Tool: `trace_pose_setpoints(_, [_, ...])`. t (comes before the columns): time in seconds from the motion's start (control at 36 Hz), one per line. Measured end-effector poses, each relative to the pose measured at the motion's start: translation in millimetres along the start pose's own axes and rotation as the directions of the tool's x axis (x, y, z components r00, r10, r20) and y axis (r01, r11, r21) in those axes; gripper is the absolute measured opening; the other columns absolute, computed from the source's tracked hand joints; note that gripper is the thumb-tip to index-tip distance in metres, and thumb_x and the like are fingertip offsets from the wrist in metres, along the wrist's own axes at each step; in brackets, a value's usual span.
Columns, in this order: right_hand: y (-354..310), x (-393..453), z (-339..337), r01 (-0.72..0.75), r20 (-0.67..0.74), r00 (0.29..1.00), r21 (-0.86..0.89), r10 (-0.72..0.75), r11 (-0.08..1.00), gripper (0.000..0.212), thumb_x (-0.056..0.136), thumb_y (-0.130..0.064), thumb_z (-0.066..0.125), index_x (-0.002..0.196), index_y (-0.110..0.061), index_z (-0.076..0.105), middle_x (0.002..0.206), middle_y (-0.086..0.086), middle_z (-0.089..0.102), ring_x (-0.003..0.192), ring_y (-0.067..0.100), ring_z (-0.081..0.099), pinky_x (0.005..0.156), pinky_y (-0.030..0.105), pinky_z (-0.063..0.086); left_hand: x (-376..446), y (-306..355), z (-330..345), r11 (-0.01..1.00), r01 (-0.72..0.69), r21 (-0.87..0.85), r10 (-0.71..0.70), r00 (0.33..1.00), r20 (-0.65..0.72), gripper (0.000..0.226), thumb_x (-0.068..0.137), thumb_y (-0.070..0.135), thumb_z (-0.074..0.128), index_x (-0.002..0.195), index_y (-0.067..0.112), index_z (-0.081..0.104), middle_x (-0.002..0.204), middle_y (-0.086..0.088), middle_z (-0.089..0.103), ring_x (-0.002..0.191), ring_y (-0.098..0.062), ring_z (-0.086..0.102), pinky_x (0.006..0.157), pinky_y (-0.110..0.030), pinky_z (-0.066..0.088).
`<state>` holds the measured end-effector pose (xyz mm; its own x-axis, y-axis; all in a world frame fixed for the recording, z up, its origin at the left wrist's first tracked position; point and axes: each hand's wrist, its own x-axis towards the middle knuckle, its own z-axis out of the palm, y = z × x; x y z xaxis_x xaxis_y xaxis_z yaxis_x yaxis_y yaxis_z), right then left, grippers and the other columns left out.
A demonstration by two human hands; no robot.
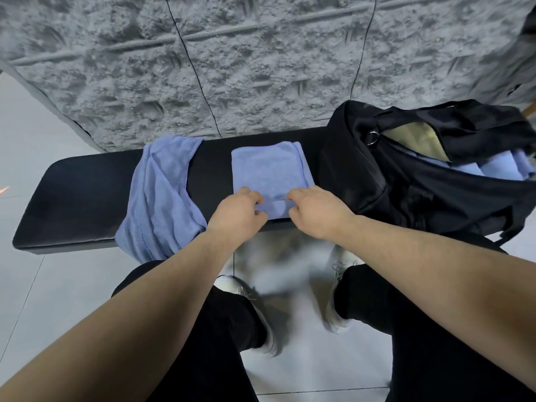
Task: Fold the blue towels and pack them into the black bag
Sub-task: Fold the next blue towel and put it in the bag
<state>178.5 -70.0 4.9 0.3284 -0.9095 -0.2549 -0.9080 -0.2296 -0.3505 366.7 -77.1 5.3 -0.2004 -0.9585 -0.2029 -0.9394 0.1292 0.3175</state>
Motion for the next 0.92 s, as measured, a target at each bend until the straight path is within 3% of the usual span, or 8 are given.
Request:
trace_pose_setpoints(0.17, [2.4,8.1,-0.2,0.026,-0.068,0.997,0.044,-0.023,0.999,0.022,0.094,-0.013,0.039,0.116,-0.018,0.039,0.087,0.001,0.051,0.09,0.029,0.048,0.064,0.036,0.033,3.9,-2.7,1.8,1.0,0.011,0.002,-0.011,1.0,-0.014,0.036,0.093,0.018,0.051,0.127,0.014,0.06,0.123,-0.005,0.055,0.105,-0.026,0.053,0.082,-0.032,0.043])
trace_pose_setpoints(0.31, [7.5,14.6,4.9,0.043,-0.132,0.99,-0.017,-0.045,0.999,0.027,0.097,-0.015,0.038,0.118,-0.025,0.051,0.107,0.0,0.053,0.099,0.024,0.042,0.082,0.035,0.034,5.3,0.9,0.4,0.993,-0.001,0.114,0.015,0.993,-0.116,0.031,0.089,0.015,0.049,0.117,0.025,0.058,0.114,0.002,0.057,0.105,-0.022,0.045,0.081,-0.03,0.027])
trace_pose_setpoints(0.44, [12.6,18.5,4.3,0.077,-0.336,0.934,-0.145,-0.122,0.986,0.026,0.093,-0.012,0.049,0.107,-0.027,0.066,0.106,-0.002,0.053,0.097,0.024,0.041,0.079,0.032,0.02,6.1,1.4,1.2,0.992,-0.042,0.121,0.069,0.971,-0.231,0.027,0.084,0.004,0.051,0.104,0.02,0.059,0.109,0.001,0.055,0.092,-0.02,0.038,0.074,-0.029,0.024])
trace_pose_setpoints(0.53, [11.7,20.3,5.5,0.142,-0.33,0.926,-0.149,-0.185,0.979,0.031,0.084,-0.001,0.057,0.103,-0.024,0.068,0.092,0.001,0.056,0.085,0.025,0.047,0.071,0.034,0.028,5.2,4.2,0.4,0.994,-0.05,0.096,0.068,0.98,-0.188,0.028,0.087,0.001,0.047,0.105,0.017,0.061,0.106,0.0,0.058,0.094,-0.021,0.046,0.068,-0.034,0.037])
trace_pose_setpoints(0.61, [10.9,20.9,7.1,0.177,-0.298,0.929,-0.159,-0.218,0.971,0.034,0.079,0.004,0.061,0.099,-0.021,0.07,0.084,0.003,0.056,0.073,0.025,0.049,0.057,0.032,0.035,4.2,6.5,-0.1,0.994,-0.029,0.102,0.048,0.981,-0.186,0.031,0.087,0.001,0.046,0.105,0.019,0.062,0.105,0.002,0.059,0.097,-0.02,0.049,0.065,-0.033,0.039])
trace_pose_setpoints(0.72, [11.9,18.9,7.9,0.185,-0.307,0.921,-0.197,-0.24,0.963,0.026,0.084,-0.003,0.059,0.1,-0.02,0.072,0.088,0.002,0.06,0.077,0.025,0.054,0.055,0.031,0.04,3.8,6.7,0.8,0.994,-0.03,0.105,0.047,0.985,-0.167,0.03,0.086,0.005,0.048,0.107,0.02,0.063,0.107,0.004,0.06,0.099,-0.019,0.049,0.065,-0.031,0.038])
trace_pose_setpoints(0.83, [12.9,15.1,11.0,0.225,-0.328,0.896,-0.245,-0.299,0.943,0.021,0.075,-0.019,0.053,0.087,-0.017,0.071,0.079,-0.001,0.062,0.069,0.024,0.053,0.058,0.028,0.028,2.9,3.3,0.8,0.989,-0.063,0.13,0.081,0.986,-0.144,0.032,0.083,0.014,0.058,0.114,0.02,0.06,0.114,0.005,0.059,0.101,-0.019,0.049,0.07,-0.028,0.034])
trace_pose_setpoints(0.92, [17.2,14.7,15.3,0.238,-0.331,0.883,-0.297,-0.333,0.925,0.027,0.072,-0.021,0.063,0.098,-0.019,0.071,0.087,-0.004,0.065,0.077,0.023,0.055,0.065,0.029,0.028,3.1,2.0,0.8,0.984,-0.08,0.161,0.105,0.984,-0.148,0.035,0.081,0.018,0.061,0.116,0.019,0.059,0.114,0.004,0.06,0.101,-0.021,0.05,0.072,-0.028,0.033])
